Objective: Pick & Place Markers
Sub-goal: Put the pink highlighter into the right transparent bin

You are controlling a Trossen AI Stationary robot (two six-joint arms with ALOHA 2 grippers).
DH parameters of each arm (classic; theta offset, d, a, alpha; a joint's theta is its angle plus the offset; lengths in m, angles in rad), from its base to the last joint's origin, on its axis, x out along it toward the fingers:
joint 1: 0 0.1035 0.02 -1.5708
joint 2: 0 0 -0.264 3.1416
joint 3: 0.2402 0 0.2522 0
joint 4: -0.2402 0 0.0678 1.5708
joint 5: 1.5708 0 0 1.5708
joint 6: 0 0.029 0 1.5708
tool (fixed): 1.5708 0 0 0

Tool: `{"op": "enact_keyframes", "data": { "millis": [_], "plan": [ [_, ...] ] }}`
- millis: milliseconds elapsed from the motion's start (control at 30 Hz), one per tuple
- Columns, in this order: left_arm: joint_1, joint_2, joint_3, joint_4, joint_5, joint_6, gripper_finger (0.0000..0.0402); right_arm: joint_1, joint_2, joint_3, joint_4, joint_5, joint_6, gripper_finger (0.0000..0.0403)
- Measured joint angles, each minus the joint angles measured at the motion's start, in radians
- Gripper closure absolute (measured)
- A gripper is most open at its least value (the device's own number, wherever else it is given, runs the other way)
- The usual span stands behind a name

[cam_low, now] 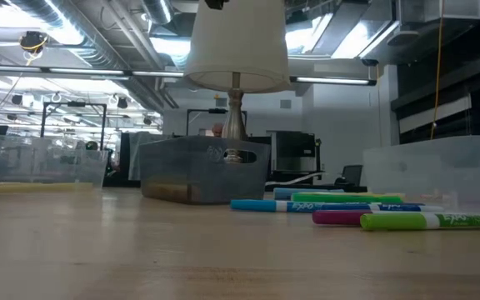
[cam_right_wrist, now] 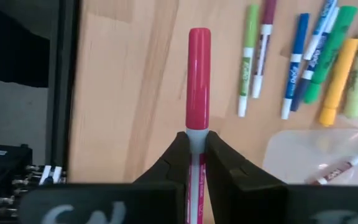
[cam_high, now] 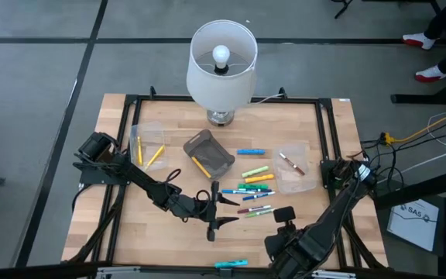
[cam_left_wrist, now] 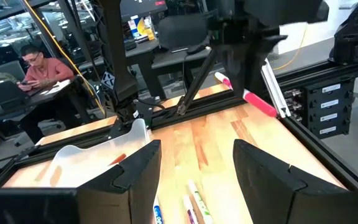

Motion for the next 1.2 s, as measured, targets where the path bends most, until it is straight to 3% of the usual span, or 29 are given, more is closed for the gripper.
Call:
{"op": "enact_keyframes", "data": {
  "millis": [367, 833, 1067, 1200],
  "plan": [
    [0.0, 0.0, 0.0, 0.0, 0.0, 0.0, 0.0206, -0.018, -0.004, 0.033, -0.038, 0.017, -0.028, 0.0371],
    [-0.001, 0.0, 0.0, 0.0, 0.0, 0.0, 0.0206, -0.14, -0.013, 0.031, -0.037, 0.017, -0.211, 0.0371],
    [-0.001, 0.0, 0.0, -0.01, 0.0, 0.0, 0.0206, -0.183, -0.109, -0.017, -0.039, 0.019, -0.2, 0.0371],
    [-0.001, 0.0, 0.0, -0.012, -0.001, 0.0, 0.0206, -0.187, -0.198, -0.077, -0.039, 0.082, -0.156, 0.0371]
  ]
}}
